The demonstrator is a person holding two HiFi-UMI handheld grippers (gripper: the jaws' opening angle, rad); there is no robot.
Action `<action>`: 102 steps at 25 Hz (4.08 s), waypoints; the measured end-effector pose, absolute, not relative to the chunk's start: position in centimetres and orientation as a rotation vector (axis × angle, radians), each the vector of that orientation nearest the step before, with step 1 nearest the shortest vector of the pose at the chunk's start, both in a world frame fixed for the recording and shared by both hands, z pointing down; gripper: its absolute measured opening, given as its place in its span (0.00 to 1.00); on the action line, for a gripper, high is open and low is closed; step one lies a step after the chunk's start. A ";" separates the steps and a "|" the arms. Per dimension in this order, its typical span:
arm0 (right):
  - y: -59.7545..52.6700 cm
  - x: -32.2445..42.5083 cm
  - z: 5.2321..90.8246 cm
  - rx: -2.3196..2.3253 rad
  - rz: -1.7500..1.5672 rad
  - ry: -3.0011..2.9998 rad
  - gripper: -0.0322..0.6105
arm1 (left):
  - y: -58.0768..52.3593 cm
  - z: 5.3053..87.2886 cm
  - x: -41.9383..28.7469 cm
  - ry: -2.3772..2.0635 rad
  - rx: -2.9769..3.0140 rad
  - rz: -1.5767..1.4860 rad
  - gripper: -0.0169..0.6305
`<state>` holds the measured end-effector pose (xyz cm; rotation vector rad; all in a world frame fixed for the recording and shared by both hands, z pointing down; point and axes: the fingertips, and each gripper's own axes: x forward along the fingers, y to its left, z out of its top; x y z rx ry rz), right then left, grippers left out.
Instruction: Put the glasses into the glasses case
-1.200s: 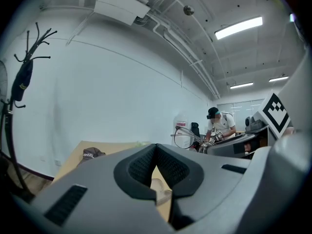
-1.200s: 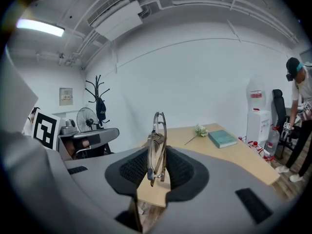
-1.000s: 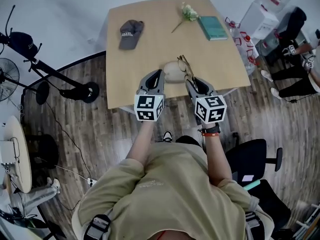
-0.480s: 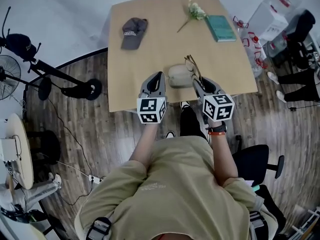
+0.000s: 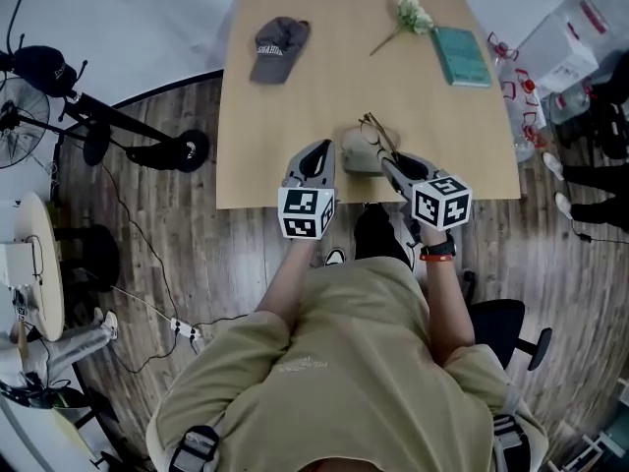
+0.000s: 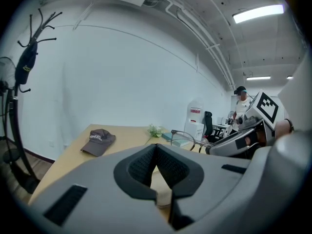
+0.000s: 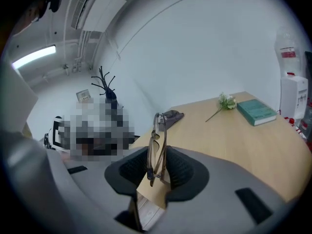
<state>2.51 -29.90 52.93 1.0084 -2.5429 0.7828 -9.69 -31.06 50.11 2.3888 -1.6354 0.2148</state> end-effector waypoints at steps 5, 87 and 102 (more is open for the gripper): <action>-31.1 2.3 55.0 0.868 0.840 -2.491 0.24 | -32.3 51.8 -10.1 -1.635 2.359 0.247 0.06; -37.0 4.6 53.9 0.929 0.671 -2.512 0.35 | -33.7 52.3 -9.1 -1.455 2.448 0.318 0.06; -33.6 8.0 44.3 1.541 0.439 -2.518 0.21 | -31.6 43.6 -7.4 -1.576 2.515 0.207 0.06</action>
